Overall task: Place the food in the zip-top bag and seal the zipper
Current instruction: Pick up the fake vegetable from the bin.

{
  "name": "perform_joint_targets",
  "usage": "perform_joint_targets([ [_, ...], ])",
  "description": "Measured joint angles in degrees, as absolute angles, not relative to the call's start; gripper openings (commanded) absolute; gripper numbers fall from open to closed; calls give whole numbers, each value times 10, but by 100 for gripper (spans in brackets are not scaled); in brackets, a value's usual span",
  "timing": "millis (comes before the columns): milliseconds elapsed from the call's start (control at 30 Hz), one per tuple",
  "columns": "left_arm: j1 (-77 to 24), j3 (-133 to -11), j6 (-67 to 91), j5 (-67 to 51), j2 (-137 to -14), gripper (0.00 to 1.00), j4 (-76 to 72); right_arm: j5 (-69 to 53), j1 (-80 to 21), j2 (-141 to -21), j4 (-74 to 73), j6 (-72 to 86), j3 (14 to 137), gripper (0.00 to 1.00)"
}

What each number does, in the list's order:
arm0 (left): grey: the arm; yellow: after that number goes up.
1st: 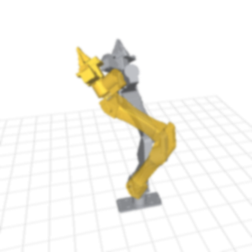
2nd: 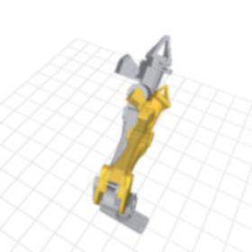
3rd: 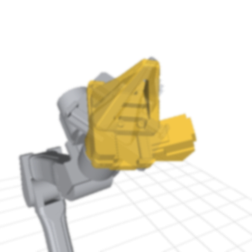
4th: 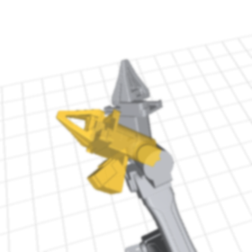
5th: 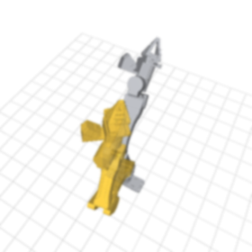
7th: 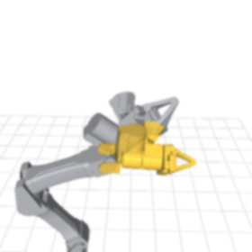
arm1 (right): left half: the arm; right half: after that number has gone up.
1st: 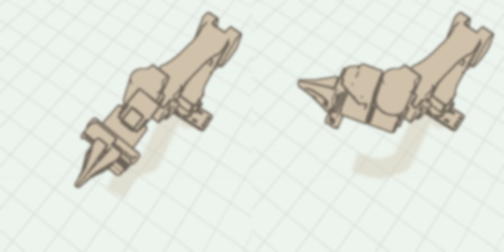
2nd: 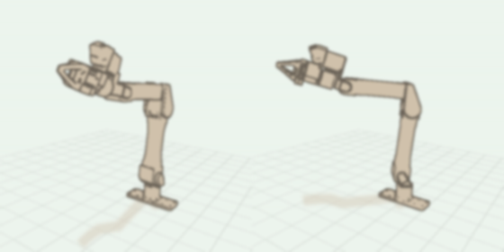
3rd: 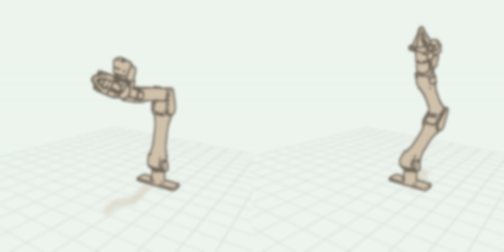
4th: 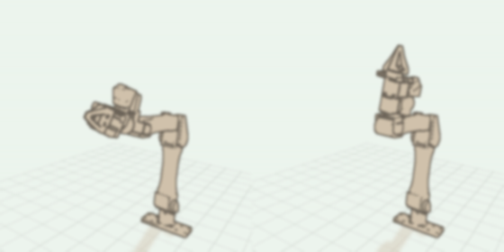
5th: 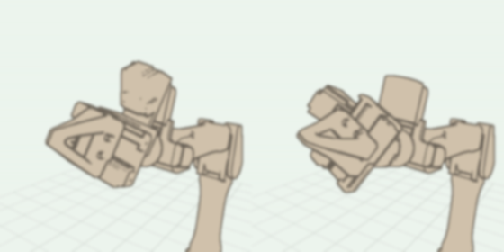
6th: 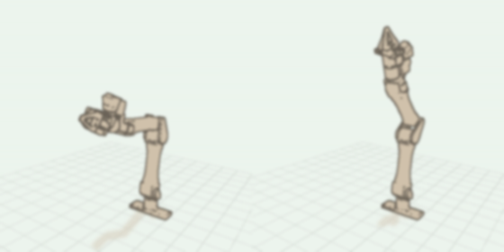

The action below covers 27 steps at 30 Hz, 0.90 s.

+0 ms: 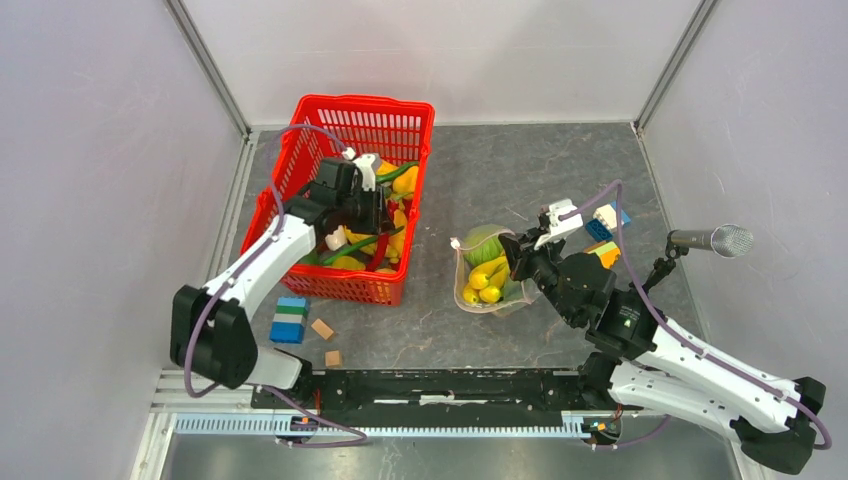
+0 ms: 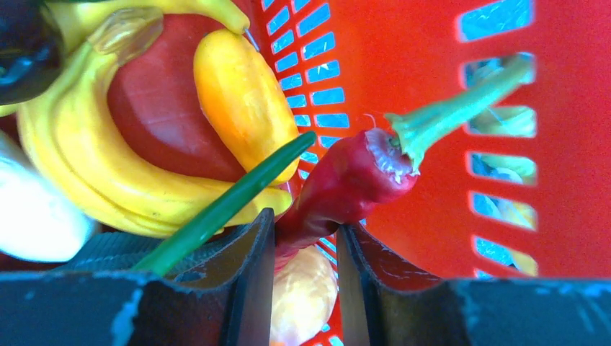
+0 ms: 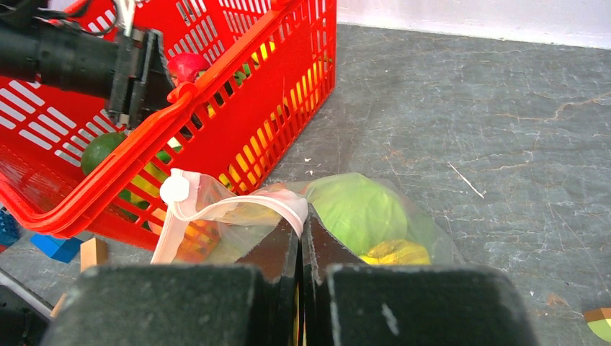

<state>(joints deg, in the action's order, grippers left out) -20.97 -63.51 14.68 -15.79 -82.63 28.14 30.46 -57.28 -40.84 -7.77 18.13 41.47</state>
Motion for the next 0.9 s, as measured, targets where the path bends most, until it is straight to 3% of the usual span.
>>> perform_joint_targets([
  [533, -209, -584, 147, -81, -613, 12, 217, 305, -573, -403, -77, 183, 411, 4],
  [900, -209, -547, 149, -95, -467, 7, 124, 304, -573, -399, -73, 187, 405, 4],
])
